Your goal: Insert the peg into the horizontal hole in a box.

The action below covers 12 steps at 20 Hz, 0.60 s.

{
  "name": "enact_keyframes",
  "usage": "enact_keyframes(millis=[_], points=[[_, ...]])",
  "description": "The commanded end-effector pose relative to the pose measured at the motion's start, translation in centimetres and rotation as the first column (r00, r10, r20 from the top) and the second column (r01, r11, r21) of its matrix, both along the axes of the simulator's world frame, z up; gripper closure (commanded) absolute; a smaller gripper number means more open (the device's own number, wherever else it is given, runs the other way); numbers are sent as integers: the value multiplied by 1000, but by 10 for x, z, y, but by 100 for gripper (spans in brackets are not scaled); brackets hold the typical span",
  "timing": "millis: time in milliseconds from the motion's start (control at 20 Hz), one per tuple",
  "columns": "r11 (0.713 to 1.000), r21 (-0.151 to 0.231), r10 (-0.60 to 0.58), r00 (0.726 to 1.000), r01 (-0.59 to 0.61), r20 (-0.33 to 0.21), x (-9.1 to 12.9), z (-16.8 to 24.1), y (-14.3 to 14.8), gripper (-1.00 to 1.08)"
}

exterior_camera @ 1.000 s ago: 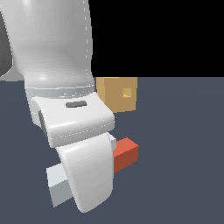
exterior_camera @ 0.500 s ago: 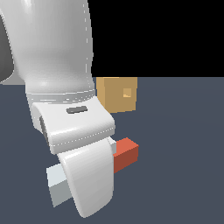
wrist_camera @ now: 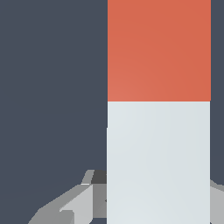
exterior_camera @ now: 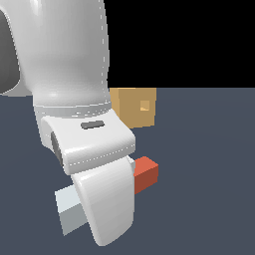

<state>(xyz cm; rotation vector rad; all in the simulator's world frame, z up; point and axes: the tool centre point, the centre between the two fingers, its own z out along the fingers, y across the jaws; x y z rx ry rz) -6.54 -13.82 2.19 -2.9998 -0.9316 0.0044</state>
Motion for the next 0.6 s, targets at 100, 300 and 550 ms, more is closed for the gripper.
enact_keyframes(millis=[100, 300, 550], points=[[999, -1, 47, 999, -47, 3, 14, 4, 5, 108], [994, -1, 112, 994, -112, 2, 32, 8, 13, 108], [974, -2, 226, 974, -226, 2, 62, 16, 29, 108]])
